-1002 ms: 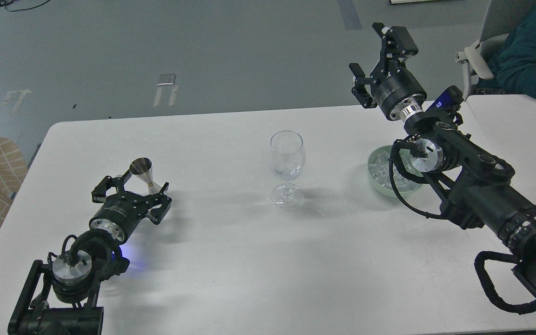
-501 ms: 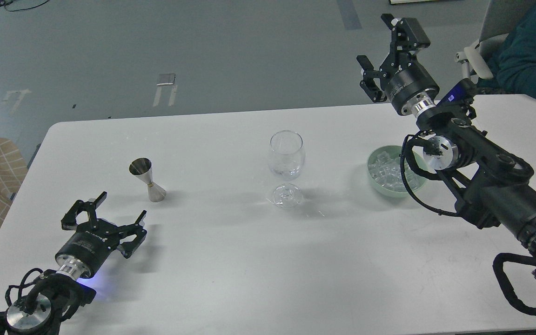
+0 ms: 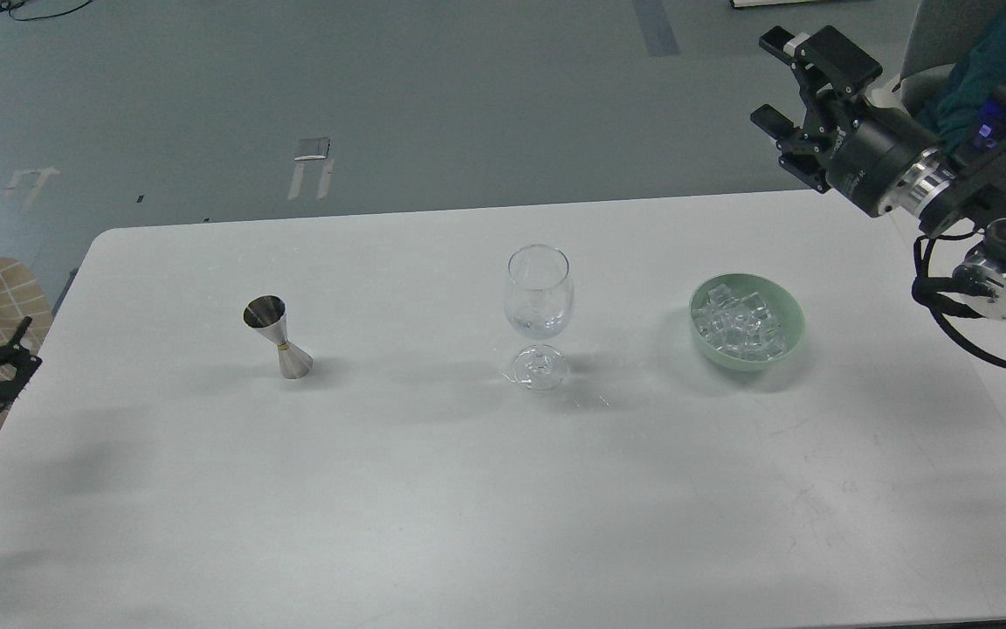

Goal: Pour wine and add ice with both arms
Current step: 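Move the right gripper toward the green bowl of ice, then grasp ice cubes from the green bowl with the right gripper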

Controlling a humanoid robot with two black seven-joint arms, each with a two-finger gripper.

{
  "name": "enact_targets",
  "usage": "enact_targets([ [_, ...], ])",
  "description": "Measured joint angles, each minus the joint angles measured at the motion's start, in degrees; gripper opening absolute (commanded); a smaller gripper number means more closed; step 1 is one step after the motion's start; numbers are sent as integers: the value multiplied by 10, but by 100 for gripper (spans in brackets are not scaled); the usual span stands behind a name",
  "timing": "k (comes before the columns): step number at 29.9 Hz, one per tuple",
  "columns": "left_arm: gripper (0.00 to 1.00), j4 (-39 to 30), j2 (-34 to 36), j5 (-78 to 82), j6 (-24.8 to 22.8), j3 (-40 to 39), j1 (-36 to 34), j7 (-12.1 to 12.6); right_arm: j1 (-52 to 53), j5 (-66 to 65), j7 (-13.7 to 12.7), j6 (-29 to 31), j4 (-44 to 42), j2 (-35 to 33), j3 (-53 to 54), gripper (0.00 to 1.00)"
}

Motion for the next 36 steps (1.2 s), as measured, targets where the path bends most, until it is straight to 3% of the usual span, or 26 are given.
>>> enact_targets([
  [6, 99, 29, 3, 129, 1, 49, -124, -79, -6, -228, 0, -43, 33, -52, -64, 100],
  [11, 99, 39, 10, 150, 1, 139, -210, -109, -23, -323, 0, -50, 28, -58, -79, 99],
  [14, 99, 40, 7, 150, 1, 154, -226, -113, -35, -375, -3, -49, 20, -56, -97, 90],
  [18, 99, 39, -2, 150, 1, 157, -230, -113, -39, -425, -15, -48, 5, -54, -117, 60],
  [27, 99, 34, -8, 151, 1, 158, -229, -113, -49, -436, -40, -47, -23, -37, -122, 59],
  [36, 99, 34, -15, 152, 1, 158, -228, -113, -47, -433, -44, -42, -57, 13, -141, 60],
])
